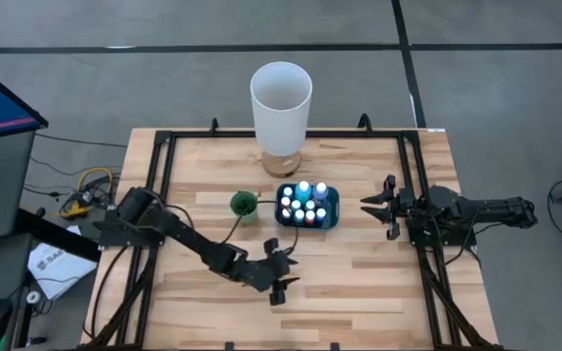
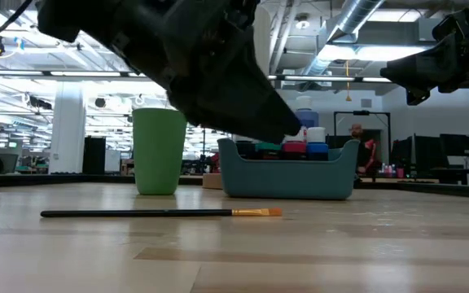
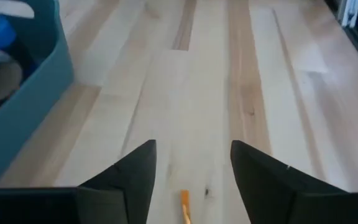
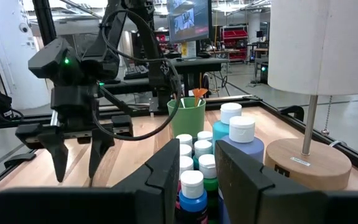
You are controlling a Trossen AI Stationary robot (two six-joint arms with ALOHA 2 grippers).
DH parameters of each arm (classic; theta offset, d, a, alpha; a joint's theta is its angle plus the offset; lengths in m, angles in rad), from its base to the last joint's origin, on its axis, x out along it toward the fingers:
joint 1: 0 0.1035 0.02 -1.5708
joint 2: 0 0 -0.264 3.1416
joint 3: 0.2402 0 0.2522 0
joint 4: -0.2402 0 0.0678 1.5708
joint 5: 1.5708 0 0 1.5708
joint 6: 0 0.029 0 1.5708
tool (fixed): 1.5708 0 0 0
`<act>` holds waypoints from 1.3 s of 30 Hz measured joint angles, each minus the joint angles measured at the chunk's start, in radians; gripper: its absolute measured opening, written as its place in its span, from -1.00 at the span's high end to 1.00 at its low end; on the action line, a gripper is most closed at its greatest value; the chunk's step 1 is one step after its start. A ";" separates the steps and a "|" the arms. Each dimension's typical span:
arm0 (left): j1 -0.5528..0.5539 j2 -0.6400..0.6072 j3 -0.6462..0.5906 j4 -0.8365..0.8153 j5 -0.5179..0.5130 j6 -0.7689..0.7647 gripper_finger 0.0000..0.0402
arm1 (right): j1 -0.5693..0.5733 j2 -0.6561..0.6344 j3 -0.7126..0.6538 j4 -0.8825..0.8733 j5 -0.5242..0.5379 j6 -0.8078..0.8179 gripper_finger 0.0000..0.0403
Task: Pick & Place Paint Supplies
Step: Put the gold paintbrush into the green cup
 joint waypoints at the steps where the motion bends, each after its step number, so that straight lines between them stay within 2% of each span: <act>1: 0.004 0.007 0.006 -0.001 0.000 0.017 0.04 | 0.000 0.000 0.000 0.001 0.000 0.000 0.52; 8: 0.013 0.019 0.012 -0.004 0.006 0.022 0.06 | 0.000 0.000 0.000 0.000 0.000 0.000 0.52; 22: -0.003 0.151 0.012 0.008 0.011 -0.022 0.08 | 0.000 0.000 0.000 0.001 0.000 0.000 0.52; 26: -0.003 0.159 0.016 -0.004 0.005 -0.058 0.31 | 0.000 0.000 0.000 0.001 0.000 0.000 0.52; 31: -0.002 0.159 0.015 -0.034 0.008 -0.075 0.88 | 0.000 0.000 0.000 0.000 0.000 0.000 0.52; 32: -0.002 0.159 0.015 -0.038 0.019 -0.085 0.93 | 0.000 0.000 0.000 0.001 0.000 0.000 0.52; 39: -0.007 0.150 0.014 -0.047 0.005 -0.142 0.99 | 0.000 0.000 0.000 0.001 0.000 0.000 0.52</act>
